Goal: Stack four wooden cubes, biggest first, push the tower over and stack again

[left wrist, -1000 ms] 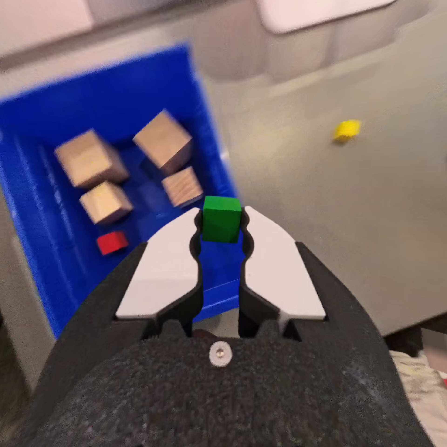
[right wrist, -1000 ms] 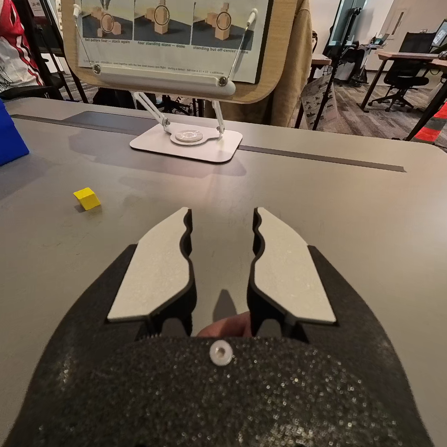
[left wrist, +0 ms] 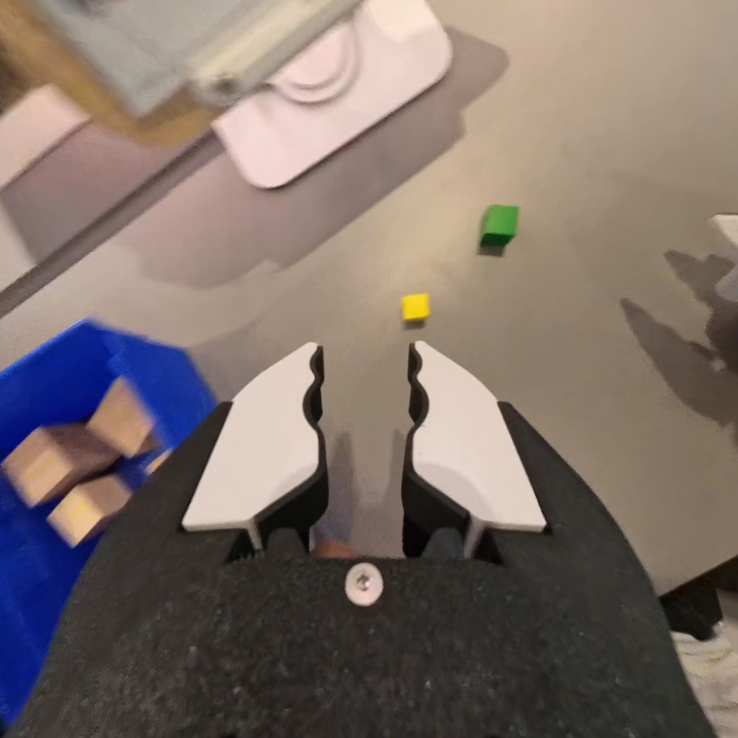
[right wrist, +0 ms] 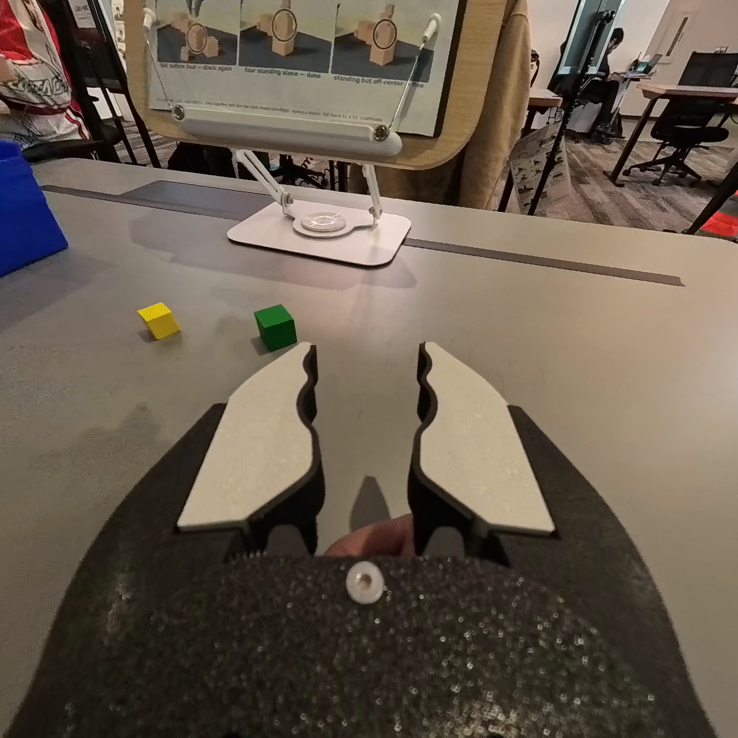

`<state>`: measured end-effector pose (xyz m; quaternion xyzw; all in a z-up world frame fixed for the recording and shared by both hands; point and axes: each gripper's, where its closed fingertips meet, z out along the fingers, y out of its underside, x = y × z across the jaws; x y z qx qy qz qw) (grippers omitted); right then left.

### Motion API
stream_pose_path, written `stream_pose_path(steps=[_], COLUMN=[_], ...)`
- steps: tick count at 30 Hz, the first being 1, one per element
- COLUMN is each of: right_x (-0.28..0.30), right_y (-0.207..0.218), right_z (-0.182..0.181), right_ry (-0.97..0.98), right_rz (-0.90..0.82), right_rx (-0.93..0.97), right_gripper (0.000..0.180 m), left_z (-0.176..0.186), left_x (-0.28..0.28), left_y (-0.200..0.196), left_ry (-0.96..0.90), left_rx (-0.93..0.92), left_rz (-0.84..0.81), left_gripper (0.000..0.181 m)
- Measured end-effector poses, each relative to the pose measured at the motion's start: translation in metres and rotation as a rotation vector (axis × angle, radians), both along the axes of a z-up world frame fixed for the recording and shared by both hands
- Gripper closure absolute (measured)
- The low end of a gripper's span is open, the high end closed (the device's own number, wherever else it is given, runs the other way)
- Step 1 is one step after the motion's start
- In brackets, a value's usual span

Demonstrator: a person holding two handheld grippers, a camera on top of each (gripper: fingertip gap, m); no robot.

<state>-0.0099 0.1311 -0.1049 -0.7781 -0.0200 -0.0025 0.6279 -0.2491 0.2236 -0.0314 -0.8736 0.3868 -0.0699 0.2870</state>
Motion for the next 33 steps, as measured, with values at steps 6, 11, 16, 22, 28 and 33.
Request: stream_pose_path(steps=[6,11,16,22,28,33], right_x=[-0.003,-0.002,-0.003,-0.005,-0.004,-0.005], right_y=[0.001,0.001,0.002,0.002,0.002,0.002], right_z=[-0.001,-0.002,-0.003,-0.003,-0.003,-0.003], right_ry=[-0.019,-0.013,-0.018,-0.029,-0.017,-0.024], right_rz=[0.008,0.008,0.014,0.017,0.016,0.019], right_rx=[-0.008,-0.014,-0.023,-0.023,-0.020,-0.022], right_gripper=[0.132,0.132,0.132,0.132,0.132,0.132], left_z=[-0.003,-0.071,-0.114,-0.136,-0.128,-0.040], left_x=[-0.157,-0.195,-0.195,-0.193,-0.207,-0.201], left_y=[0.021,0.049,0.066,0.063,0.061,0.055], left_ry=[-0.005,-0.021,0.018,0.069,0.110,0.034], left_rx=[-0.071,-0.254,-0.324,-0.377,-0.344,-0.180], left_rz=[0.236,0.396,0.488,0.498,0.493,0.404], left_gripper=[0.138,0.130,0.130,0.132,0.135,0.135])
